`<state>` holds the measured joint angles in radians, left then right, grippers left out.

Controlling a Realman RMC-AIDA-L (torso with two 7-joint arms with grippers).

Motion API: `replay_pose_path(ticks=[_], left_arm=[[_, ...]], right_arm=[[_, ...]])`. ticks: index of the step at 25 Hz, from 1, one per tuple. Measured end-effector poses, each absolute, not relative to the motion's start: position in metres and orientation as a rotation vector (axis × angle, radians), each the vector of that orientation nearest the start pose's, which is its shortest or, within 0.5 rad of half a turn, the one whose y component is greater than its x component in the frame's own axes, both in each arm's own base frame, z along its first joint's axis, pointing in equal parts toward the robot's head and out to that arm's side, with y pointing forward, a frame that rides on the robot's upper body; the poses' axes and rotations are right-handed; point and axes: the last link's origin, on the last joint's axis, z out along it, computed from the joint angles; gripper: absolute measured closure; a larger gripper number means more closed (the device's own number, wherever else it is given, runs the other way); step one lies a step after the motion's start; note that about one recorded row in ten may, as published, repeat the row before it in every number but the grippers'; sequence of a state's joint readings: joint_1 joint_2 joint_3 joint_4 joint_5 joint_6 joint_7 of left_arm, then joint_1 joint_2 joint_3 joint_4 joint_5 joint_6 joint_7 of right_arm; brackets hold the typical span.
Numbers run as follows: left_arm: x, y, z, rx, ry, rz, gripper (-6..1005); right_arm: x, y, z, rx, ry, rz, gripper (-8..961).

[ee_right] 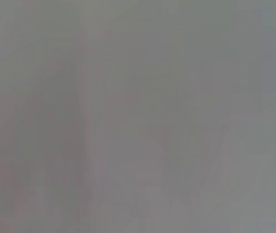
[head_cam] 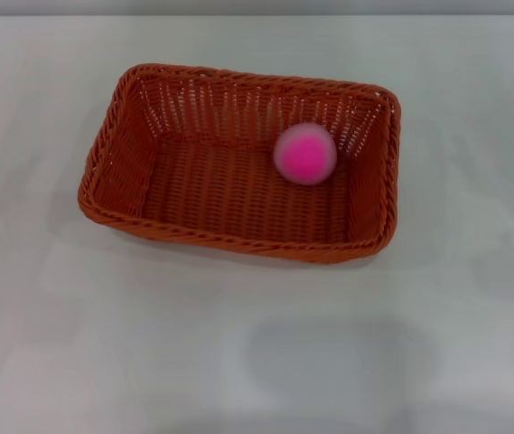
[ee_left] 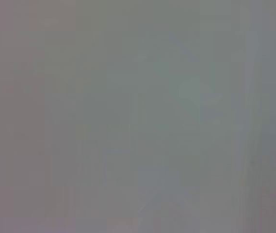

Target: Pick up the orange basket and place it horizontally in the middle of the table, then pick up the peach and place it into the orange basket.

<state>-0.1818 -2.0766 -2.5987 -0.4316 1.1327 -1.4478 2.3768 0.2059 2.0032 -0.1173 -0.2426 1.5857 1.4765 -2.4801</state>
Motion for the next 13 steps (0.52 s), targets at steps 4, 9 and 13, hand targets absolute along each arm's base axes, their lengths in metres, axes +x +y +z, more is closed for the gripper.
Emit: replay_pose_path(ticks=[4,9,13], left_arm=[[-0.3717,0.262,0.0791,-1.599,-0.513,-0.901,266],[-0.3713,0.2629,0.0791,-1.591,-0.512,-0.904,266],[-0.3711,0.2619,0.0788,-1.573,-0.518,-0.92,266]], right_arm=[[0.4035,0.235,0.0691,-1.612,0.553,0.733,126],[0.4045,0.2371,0.0677,-1.609,0.562,0.723,125],[0.4032,0.2395,0.0698,-1.606,0.555,0.732,125]])
